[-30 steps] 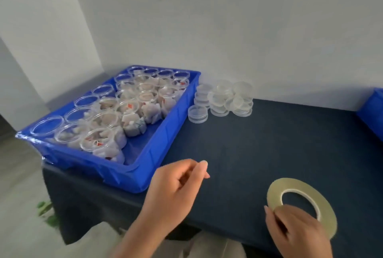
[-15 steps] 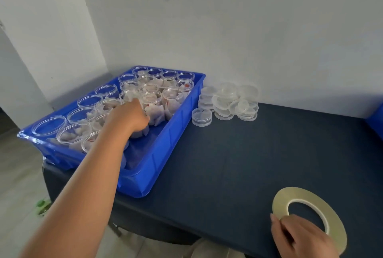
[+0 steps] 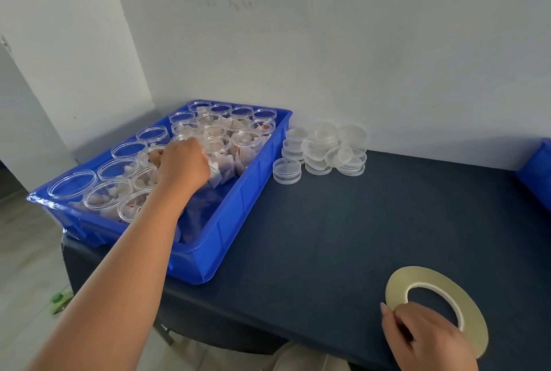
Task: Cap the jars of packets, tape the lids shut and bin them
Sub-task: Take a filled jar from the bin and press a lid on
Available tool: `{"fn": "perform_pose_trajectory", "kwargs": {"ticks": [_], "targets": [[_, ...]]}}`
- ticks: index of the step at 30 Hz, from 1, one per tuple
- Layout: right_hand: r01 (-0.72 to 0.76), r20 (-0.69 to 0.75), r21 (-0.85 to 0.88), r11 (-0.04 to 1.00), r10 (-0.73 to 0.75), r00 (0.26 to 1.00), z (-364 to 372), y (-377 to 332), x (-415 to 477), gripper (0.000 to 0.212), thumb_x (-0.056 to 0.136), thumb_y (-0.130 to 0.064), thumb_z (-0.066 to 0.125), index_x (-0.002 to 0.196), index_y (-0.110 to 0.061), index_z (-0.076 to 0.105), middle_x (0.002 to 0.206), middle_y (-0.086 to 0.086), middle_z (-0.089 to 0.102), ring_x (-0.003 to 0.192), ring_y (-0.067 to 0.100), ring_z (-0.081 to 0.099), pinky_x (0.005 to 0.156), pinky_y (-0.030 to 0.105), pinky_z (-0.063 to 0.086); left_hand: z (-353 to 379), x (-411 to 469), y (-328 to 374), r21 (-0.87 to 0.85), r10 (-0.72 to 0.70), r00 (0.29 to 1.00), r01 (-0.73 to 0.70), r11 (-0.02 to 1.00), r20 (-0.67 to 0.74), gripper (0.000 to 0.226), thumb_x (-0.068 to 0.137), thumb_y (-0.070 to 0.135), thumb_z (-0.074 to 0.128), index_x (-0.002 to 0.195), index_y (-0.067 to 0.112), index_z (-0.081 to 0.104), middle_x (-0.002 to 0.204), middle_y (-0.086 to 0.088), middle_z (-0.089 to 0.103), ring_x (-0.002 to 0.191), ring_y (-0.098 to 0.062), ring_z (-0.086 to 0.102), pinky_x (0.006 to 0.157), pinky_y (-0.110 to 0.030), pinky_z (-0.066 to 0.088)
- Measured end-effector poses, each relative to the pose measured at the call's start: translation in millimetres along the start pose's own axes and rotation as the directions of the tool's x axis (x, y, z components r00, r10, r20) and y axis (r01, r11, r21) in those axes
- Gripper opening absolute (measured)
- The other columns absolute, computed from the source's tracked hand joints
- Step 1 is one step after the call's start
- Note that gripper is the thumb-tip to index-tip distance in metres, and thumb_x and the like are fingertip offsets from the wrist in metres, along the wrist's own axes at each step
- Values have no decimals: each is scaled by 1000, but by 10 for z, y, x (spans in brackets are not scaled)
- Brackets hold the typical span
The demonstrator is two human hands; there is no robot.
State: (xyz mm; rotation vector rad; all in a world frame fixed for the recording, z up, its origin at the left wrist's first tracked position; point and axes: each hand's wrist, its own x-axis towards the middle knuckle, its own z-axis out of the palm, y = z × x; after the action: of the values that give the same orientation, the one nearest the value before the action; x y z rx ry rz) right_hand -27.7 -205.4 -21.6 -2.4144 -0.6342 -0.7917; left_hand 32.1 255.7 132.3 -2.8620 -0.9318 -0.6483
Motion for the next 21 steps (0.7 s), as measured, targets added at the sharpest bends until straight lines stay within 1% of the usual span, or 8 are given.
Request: {"fn": "perform_pose_trajectory", "kwargs": {"ticks": [3, 6, 8, 11, 14, 17, 19, 21], "targets": [[8, -20, 0, 1000, -8, 1000, 19, 21, -16, 52, 95, -40, 57, 51, -20, 38, 53, -13, 27, 45, 5, 27, 54, 23, 30, -255, -93, 87, -230, 52, 961, -117, 966, -271, 17, 95, 13, 61, 83, 13, 49, 83, -4, 52, 92, -39, 60, 71, -43, 35], [7, -14, -13, 1000, -7, 1000, 17, 41, -27, 51, 95, -41, 58, 52, -21, 40, 52, -12, 33, 46, 4, 29, 51, 21, 28, -564, -223, 215, -501, -24, 921, -189, 845, -388, 23, 95, 30, 67, 89, 16, 50, 86, 3, 53, 86, -26, 51, 77, -38, 38], [7, -6, -17, 1000, -7, 1000, 10, 44, -34, 50, 95, -41, 58, 52, -22, 41, 52, -12, 35, 47, 4, 30, 50, 17, 22, -749, -389, 368, -603, -1, 935, -229, 765, -355, 27, 91, 41, 73, 89, 23, 53, 83, 12, 53, 79, -17, 52, 70, -34, 38], [12, -19, -9, 1000, -12, 1000, 9, 30, -35, 49, 95, -42, 59, 53, -23, 42, 52, -12, 35, 48, 2, 29, 49, 17, 25, -900, -763, 669, -664, 212, 943, -331, 670, -256, 26, 86, 46, 77, 85, 33, 56, 82, 16, 59, 79, 0, 57, 65, -21, 38], [10, -48, 0, 1000, -10, 999, -2, -1, -34, 50, 94, -45, 60, 52, -22, 43, 54, -15, 32, 49, 1, 26, 48, 15, 24, -782, -1165, 977, -667, 464, 868, -452, 592, -176, 26, 84, 57, 69, 87, 35, 56, 84, 19, 58, 88, 1, 57, 70, -16, 39], [-17, -82, 8, 1000, 17, 996, -22, -40, 3, 51, 91, -50, 65, 54, -21, 46, 56, -16, 34, 51, 1, 28, 46, 19, 28, -416, -1553, 1270, -657, 590, 797, -513, 552, -126, 28, 87, 56, 69, 88, 34, 52, 86, 21, 53, 88, -4, 52, 72, -18, 41], [-23, -80, 15, 1000, 24, 997, -29, -87, 58, 46, 86, -58, 70, 64, -21, 54, 63, -15, 45, 54, 5, 41, 51, 19, 36, -163, -1791, 1424, -609, 642, 751, -585, 535, -156, 28, 89, 49, 74, 87, 32, 51, 86, 22, 46, 87, -3, 46, 70, -22, 39], [-54, -8, 12, 998, 54, 998, -32, -165, 141, 48, 78, -67, 75, 86, -22, 61, 80, -14, 57, 69, 10, 59, 66, 19, 48, 27, -1933, 1527, -564, 676, 709, -647, 512, -200, 28, 88, 41, 80, 88, 29, 55, 88, 20, 48, 86, -4, 47, 68, -19, 36]]}}
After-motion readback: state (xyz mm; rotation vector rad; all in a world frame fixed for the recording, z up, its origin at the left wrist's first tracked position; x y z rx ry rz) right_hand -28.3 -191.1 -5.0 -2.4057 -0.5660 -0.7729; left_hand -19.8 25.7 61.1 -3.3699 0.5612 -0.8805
